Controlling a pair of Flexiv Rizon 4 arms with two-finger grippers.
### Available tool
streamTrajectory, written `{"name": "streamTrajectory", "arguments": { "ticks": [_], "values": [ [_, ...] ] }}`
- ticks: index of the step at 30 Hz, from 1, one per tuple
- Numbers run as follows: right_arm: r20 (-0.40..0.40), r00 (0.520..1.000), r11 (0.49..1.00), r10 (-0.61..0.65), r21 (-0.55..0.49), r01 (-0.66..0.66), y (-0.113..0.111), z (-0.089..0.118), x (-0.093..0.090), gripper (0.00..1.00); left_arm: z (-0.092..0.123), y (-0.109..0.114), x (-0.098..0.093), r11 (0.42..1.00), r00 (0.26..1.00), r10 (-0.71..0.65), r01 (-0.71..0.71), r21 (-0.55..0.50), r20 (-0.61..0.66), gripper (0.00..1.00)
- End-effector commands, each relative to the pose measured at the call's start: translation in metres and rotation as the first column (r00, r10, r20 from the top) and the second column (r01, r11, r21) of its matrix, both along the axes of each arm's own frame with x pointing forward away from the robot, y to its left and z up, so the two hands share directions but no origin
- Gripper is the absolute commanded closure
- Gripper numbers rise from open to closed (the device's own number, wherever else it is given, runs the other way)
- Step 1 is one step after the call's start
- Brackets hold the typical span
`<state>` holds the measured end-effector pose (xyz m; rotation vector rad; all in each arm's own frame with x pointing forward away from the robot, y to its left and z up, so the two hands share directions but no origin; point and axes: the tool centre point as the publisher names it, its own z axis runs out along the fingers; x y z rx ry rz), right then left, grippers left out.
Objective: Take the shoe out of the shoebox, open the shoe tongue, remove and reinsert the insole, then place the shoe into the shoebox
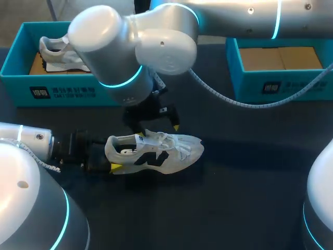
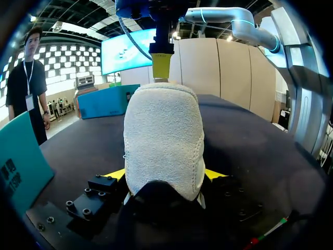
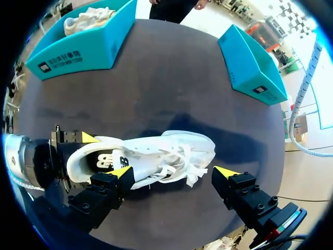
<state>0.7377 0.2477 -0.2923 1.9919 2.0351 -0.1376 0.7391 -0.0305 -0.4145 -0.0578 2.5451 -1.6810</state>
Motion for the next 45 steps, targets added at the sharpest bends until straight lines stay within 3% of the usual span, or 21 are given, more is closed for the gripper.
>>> {"name": "streamTrajectory", "arguments": {
  "ticks": [1,9,17,28,34,45],
  "values": [
    [0.149,0.762,0.776,-0.631,0.157,0.611,0.008,-0.002,-0.009,0.00,-0.003,0.001,0.000,1.000,1.000,0.002,-0.002,0.002,0.002,1.00],
    [0.134,0.754,0.765,-0.644,0.159,0.624,0.030,0.002,-0.008,0.00,-0.003,0.001,0.000,1.000,1.000,0.002,-0.002,0.002,0.002,1.00],
    [0.107,0.774,0.781,-0.624,0.133,0.611,0.046,-0.016,-0.003,0.00,-0.003,0.001,0.000,1.000,1.000,0.002,-0.002,0.002,0.002,1.00],
    [0.118,0.755,0.764,-0.645,0.106,0.636,0.038,-0.039,-0.009,0.00,-0.003,0.001,0.000,1.000,1.000,0.002,-0.002,0.002,0.002,1.00],
    [0.143,0.751,0.762,-0.645,0.040,0.646,0.038,-0.049,-0.006,0.00,-0.003,0.001,0.000,1.000,1.000,0.002,-0.002,0.002,0.002,1.00],
    [0.163,0.733,0.741,-0.660,-0.022,0.671,0.039,-0.056,-0.005,0.00,-0.003,0.001,0.000,1.000,1.000,0.002,-0.002,0.002,0.002,1.00]
  ]
}}
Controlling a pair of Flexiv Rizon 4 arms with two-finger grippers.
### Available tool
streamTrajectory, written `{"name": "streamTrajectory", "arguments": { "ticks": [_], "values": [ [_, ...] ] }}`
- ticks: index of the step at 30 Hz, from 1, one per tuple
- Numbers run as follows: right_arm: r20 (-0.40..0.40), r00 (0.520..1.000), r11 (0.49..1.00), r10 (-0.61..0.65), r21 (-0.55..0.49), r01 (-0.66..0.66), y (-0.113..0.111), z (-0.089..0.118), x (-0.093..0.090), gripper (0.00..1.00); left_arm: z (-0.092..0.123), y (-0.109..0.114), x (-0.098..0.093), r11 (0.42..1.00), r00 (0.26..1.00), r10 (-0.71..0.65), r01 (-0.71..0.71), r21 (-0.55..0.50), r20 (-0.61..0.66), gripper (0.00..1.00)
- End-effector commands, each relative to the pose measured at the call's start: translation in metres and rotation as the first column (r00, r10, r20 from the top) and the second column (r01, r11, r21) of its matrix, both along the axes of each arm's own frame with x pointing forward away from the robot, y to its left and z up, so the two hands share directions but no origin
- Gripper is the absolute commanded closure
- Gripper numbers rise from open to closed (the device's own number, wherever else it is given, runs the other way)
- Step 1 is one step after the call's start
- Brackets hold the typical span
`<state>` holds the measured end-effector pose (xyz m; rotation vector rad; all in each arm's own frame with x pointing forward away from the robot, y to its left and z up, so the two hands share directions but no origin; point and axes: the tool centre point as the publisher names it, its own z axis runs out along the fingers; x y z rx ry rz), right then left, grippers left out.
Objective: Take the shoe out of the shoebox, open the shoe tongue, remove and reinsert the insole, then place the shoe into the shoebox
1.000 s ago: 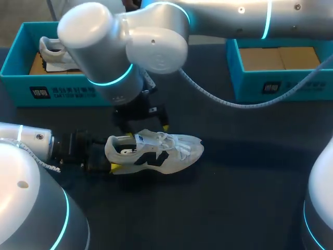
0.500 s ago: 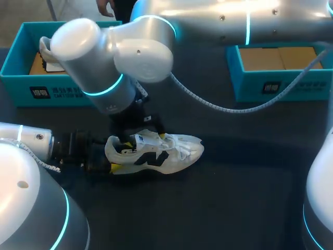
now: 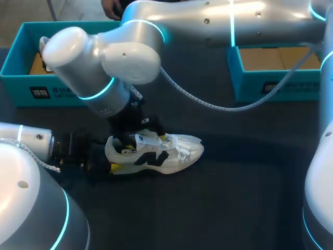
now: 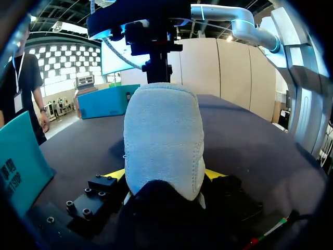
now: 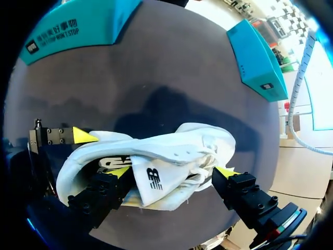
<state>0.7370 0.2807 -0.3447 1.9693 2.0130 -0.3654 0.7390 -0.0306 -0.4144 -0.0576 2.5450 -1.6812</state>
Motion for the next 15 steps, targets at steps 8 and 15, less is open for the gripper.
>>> {"name": "streamTrajectory", "arguments": {
  "ticks": [8,15],
  "values": [
    [0.296,0.701,0.745,-0.648,0.054,0.665,-0.004,-0.004,-0.010,0.00,-0.003,0.001,0.000,1.000,1.000,0.002,-0.002,0.002,0.002,1.00],
    [0.323,0.685,0.731,-0.653,0.030,0.682,-0.016,0.001,-0.008,0.00,-0.003,0.001,0.000,1.000,1.000,0.002,-0.002,0.002,0.002,1.00]
  ]
}}
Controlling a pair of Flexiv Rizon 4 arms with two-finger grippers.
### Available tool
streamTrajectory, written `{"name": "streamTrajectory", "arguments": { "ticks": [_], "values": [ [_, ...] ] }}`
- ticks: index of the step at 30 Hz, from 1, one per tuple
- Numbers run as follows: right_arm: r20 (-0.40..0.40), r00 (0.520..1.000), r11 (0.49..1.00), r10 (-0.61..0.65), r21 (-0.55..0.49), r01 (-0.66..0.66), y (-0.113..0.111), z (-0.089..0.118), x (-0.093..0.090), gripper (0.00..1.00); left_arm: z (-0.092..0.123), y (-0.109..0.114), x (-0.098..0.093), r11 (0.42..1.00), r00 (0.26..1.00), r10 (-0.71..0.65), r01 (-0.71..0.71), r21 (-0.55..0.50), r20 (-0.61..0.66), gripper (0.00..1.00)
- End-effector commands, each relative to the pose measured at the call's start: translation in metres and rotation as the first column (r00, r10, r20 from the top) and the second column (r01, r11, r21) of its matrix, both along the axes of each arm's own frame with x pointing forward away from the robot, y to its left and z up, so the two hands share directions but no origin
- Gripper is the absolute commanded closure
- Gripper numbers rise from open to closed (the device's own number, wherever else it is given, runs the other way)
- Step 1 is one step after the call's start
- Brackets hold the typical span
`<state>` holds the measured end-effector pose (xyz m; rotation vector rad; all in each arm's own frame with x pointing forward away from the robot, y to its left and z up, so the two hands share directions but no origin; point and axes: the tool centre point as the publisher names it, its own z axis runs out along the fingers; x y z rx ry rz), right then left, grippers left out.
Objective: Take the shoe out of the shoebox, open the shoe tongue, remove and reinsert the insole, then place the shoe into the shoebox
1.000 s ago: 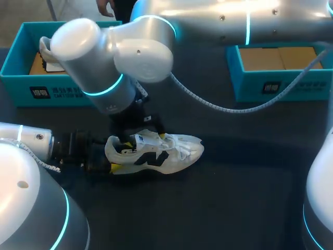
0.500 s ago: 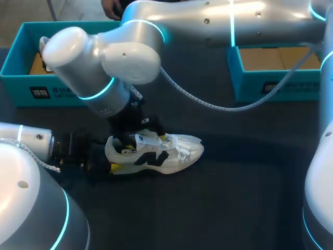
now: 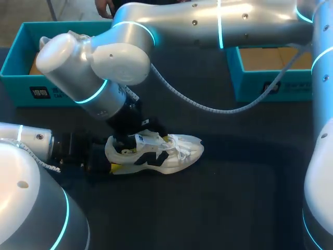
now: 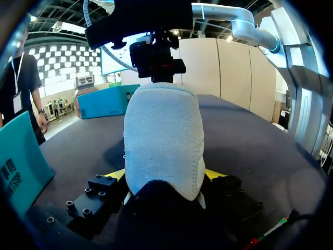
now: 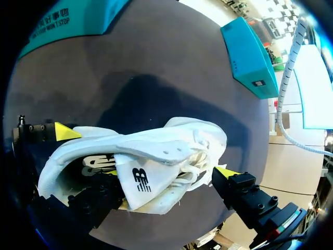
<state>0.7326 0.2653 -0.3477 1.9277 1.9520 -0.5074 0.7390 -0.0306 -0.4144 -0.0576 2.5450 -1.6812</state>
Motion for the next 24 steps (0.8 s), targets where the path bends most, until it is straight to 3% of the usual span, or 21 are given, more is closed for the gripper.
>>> {"name": "streamTrajectory", "arguments": {
  "ticks": [1,14,16,21,24],
  "values": [
    [0.359,0.684,0.760,-0.635,0.127,0.638,-0.002,0.005,-0.004,0.00,-0.003,0.001,0.000,1.000,1.000,0.002,-0.002,0.002,0.002,1.00],
    [0.400,0.650,0.735,-0.647,0.101,0.670,-0.019,0.029,-0.008,0.00,-0.003,0.001,0.000,1.000,1.000,0.002,-0.002,0.002,0.002,1.00],
    [0.406,0.645,0.733,-0.647,0.097,0.674,-0.021,0.032,-0.008,0.09,-0.003,0.001,0.000,1.000,1.000,0.002,-0.002,0.002,0.002,1.00],
    [0.414,0.638,0.729,-0.649,0.099,0.678,-0.026,0.037,-0.008,0.51,-0.003,0.001,0.000,1.000,1.000,0.002,-0.002,0.002,0.002,1.00],
    [0.420,0.634,0.727,-0.649,0.096,0.680,-0.028,0.040,-0.007,0.55,-0.003,0.001,0.000,1.000,1.000,0.002,-0.002,0.002,0.002,1.00]
  ]
}}
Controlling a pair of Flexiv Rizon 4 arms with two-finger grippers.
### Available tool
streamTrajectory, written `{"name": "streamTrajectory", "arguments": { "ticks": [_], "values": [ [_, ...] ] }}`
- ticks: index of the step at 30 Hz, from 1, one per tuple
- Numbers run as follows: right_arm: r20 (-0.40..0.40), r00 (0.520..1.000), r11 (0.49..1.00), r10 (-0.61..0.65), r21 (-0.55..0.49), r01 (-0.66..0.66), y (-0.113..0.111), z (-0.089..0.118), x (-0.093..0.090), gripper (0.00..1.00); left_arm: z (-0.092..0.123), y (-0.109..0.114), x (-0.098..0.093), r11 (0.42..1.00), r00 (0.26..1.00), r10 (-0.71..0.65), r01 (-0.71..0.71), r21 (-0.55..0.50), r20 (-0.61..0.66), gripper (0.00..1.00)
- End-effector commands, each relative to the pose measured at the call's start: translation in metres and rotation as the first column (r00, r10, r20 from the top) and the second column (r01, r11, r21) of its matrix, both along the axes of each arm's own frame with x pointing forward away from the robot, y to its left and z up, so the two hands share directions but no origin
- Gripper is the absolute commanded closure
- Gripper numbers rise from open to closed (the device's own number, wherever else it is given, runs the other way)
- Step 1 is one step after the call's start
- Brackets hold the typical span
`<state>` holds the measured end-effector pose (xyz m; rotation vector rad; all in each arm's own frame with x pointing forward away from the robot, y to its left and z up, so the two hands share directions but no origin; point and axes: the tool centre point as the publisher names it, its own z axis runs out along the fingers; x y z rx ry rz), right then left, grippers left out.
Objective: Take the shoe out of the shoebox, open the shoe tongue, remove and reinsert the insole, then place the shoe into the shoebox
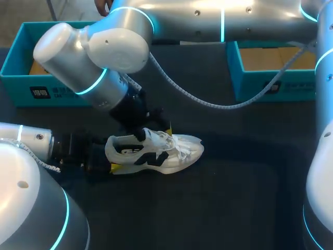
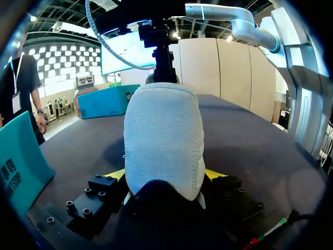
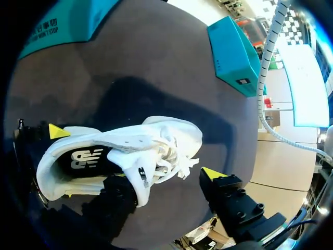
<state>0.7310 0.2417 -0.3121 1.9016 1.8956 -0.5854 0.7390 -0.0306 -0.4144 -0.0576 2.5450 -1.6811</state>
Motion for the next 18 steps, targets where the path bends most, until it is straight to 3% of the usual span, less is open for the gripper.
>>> {"name": "streamTrajectory", "arguments": {
  "ticks": [1,10,13,14,18],
  "values": [
    [0.434,0.641,0.753,-0.633,0.152,0.641,-0.005,0.006,-0.005,0.55,-0.003,0.001,0.000,1.000,1.000,0.002,-0.002,0.002,0.002,1.00],
    [0.443,0.634,0.751,-0.634,0.158,0.641,-0.017,0.012,-0.002,0.69,-0.003,0.001,0.000,1.000,1.000,0.002,-0.002,0.002,0.002,1.00],
    [0.449,0.634,0.756,-0.630,0.167,0.633,-0.020,0.014,0.000,0.87,-0.003,0.001,0.000,1.000,1.000,0.002,-0.002,0.002,0.002,1.00],
    [0.451,0.631,0.756,-0.631,0.176,0.630,-0.021,0.014,0.000,1.00,-0.003,0.001,0.000,1.000,1.000,0.002,-0.002,0.002,0.002,1.00],
    [0.448,0.625,0.754,-0.639,0.203,0.624,-0.030,0.015,-0.002,1.00,-0.003,0.001,0.000,1.000,1.000,0.002,-0.002,0.002,0.002,1.00]
  ]
}}
